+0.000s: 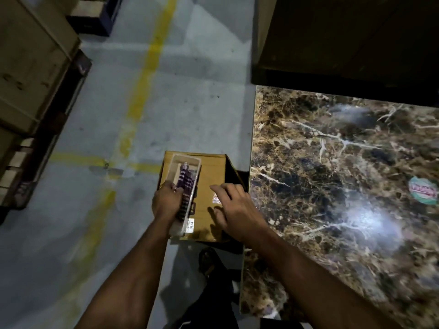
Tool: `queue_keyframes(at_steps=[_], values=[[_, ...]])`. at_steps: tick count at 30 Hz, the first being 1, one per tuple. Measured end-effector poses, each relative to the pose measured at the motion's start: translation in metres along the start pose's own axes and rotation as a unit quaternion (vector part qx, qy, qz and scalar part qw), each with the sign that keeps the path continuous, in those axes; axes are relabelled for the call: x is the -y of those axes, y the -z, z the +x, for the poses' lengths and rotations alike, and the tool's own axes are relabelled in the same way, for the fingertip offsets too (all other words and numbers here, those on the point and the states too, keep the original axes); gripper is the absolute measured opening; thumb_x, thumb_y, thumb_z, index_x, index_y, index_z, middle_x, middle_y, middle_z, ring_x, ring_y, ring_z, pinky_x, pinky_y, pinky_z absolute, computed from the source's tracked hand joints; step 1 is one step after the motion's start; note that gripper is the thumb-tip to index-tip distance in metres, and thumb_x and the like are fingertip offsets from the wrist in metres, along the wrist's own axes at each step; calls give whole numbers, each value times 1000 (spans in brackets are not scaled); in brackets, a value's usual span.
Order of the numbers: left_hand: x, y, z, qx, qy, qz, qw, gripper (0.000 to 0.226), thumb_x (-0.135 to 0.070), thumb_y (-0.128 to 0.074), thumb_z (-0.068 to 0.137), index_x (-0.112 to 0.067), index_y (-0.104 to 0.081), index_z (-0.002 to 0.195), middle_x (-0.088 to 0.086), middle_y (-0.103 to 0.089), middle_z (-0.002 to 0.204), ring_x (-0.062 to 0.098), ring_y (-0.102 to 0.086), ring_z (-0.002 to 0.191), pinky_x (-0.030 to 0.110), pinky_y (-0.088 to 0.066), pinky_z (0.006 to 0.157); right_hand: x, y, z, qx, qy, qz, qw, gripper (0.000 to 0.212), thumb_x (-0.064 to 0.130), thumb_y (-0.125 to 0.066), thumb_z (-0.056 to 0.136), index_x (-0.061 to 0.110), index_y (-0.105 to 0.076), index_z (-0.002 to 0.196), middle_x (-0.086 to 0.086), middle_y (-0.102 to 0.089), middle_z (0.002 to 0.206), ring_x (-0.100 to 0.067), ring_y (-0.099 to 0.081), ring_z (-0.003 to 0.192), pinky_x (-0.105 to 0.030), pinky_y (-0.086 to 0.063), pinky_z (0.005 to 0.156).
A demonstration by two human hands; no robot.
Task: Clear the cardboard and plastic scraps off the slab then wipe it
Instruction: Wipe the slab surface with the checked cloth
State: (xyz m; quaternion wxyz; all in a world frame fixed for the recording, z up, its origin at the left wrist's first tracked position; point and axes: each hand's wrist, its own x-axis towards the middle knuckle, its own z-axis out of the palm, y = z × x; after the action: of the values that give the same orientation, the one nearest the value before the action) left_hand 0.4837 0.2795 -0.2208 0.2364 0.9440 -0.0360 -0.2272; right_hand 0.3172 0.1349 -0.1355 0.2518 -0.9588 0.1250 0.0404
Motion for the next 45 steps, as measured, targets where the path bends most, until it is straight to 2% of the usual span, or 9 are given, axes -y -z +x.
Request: queue_keyframes(at_steps=[6,11,16,19,22,27,35,41,45], values=[[-52,57,-62,7,-27,-179,983,19,-24,-53,97,-12,-55,82,11,-64,81,32,-62,83,39,-42,68,-6,40,-15,-19,-12,103,994,55,31,-52,99,24,-35,151,-4,-44,135,-24,-43,123,-39,-43,101],[-127,74,-144,96,-48,-471,876,28,-18,-44,100,-4,-67,98,21,-72,101,40,-69,100,52,-56,82,-38,82,-35,-44,-76,249,964,48,35,-50,103,21,-41,148,-7,-46,143,-23,-45,131,-37,-40,108],[-192,39,-207,220,-31,-589,777,34,-20,-35,106,-7,-65,116,18,-73,111,33,-71,99,42,-62,78,-87,137,-71,-44,-185,586,788,54,23,-58,102,18,-33,150,-2,-53,138,-15,-58,117,-21,-52,86],[-220,7,-225,216,-53,-552,803,22,-11,-41,101,-9,-63,106,19,-70,105,35,-68,97,45,-58,83,-130,151,-99,-101,-178,552,808,60,13,-68,96,17,-38,148,-9,-59,138,-21,-62,120,-37,-54,98],[-246,-22,-238,198,-91,-468,857,13,-12,-55,99,-12,-63,90,12,-73,93,31,-70,89,42,-55,79,-166,166,-118,-159,-174,484,843,58,9,-71,93,16,-44,144,-8,-61,134,-21,-63,118,-24,-55,91],[-265,-57,-236,147,-111,-364,913,14,-12,-69,94,-14,-57,101,12,-72,108,24,-70,97,37,-56,80,-199,186,-129,-218,-178,427,859,55,12,-74,91,19,-49,140,-1,-64,127,-15,-65,112,-8,-50,81],[-236,-68,-190,71,-188,-113,973,44,-22,-72,91,-19,-50,129,5,-63,120,24,-64,105,36,-52,87,-207,165,-105,-195,-308,165,916,58,22,-65,91,18,-44,145,-11,-52,142,-33,-47,129,-42,-43,107],[-218,-63,-165,-1,-278,71,958,43,-24,-55,97,-16,-48,139,7,-54,138,28,-48,127,41,-43,101,-179,134,-56,-121,-198,23,973,45,23,-53,99,13,-48,142,-9,-47,145,-28,-39,135,-39,-33,113],[-214,-73,-142,-7,-334,130,934,53,-28,-45,103,-19,-34,154,1,-27,164,21,-19,152,38,-20,121,-183,101,-36,-86,-211,-46,973,59,39,-32,106,17,-21,159,-9,-18,167,-28,-11,155,-46,-9,125]])
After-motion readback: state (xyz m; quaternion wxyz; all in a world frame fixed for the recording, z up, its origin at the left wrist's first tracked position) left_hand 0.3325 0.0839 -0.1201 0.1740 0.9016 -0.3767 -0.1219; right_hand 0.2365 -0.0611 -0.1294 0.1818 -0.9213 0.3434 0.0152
